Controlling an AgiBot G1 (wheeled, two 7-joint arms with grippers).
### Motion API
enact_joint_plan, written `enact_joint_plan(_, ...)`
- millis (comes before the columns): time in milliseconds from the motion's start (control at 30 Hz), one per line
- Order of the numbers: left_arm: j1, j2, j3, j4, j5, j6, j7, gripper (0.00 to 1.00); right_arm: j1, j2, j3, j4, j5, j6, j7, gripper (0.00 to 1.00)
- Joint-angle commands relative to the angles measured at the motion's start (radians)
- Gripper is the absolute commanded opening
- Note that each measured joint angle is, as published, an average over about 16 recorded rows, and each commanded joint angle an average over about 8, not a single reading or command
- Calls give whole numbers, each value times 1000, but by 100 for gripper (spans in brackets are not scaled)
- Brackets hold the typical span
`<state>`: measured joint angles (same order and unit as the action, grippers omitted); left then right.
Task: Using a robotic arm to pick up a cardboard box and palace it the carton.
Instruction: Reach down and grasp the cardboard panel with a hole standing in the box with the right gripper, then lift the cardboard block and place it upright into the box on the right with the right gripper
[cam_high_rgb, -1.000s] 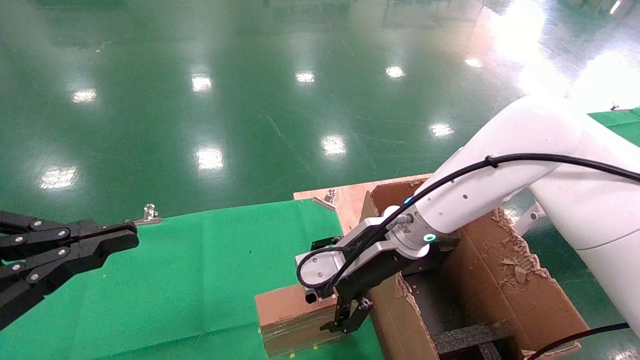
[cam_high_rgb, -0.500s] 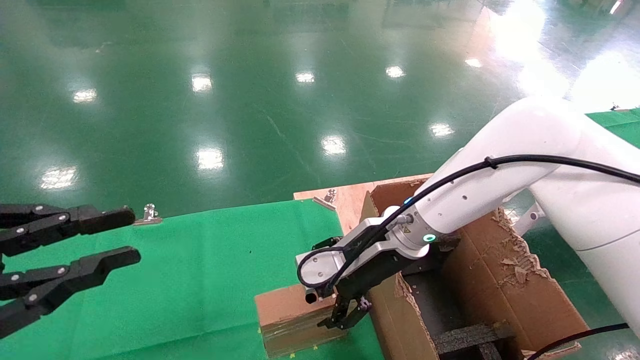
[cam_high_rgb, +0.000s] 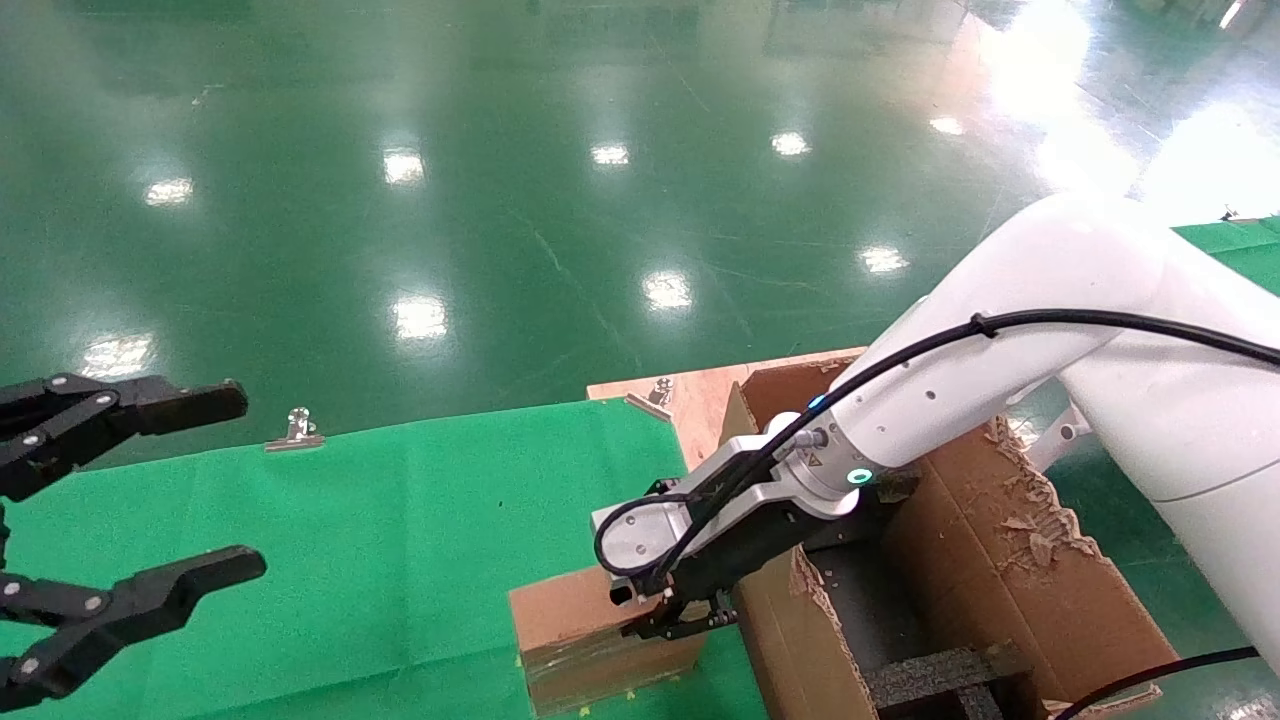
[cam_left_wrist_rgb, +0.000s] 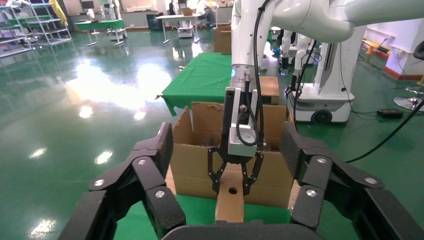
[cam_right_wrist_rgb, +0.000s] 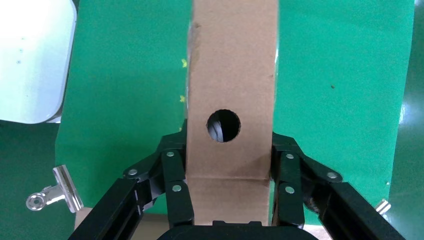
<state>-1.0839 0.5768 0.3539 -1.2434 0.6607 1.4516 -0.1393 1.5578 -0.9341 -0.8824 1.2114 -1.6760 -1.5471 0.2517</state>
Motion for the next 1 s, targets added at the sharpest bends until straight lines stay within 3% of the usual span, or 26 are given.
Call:
enact_joint_plan(33,0,0,0,0,0,0,0,100,0,0,0,0,0,0,0,0)
enact_joint_plan(467,0,0,0,0,0,0,0,100,49,5,9,-32,28,-15,-33,0)
enact_joint_plan(700,0,0,0,0,0,0,0,100,207,6,-18,-148,114,-43,-125,0)
enact_joint_plan(1000,0,0,0,0,0,0,0,100,444,26,-154,-282,277,-51,-226,0)
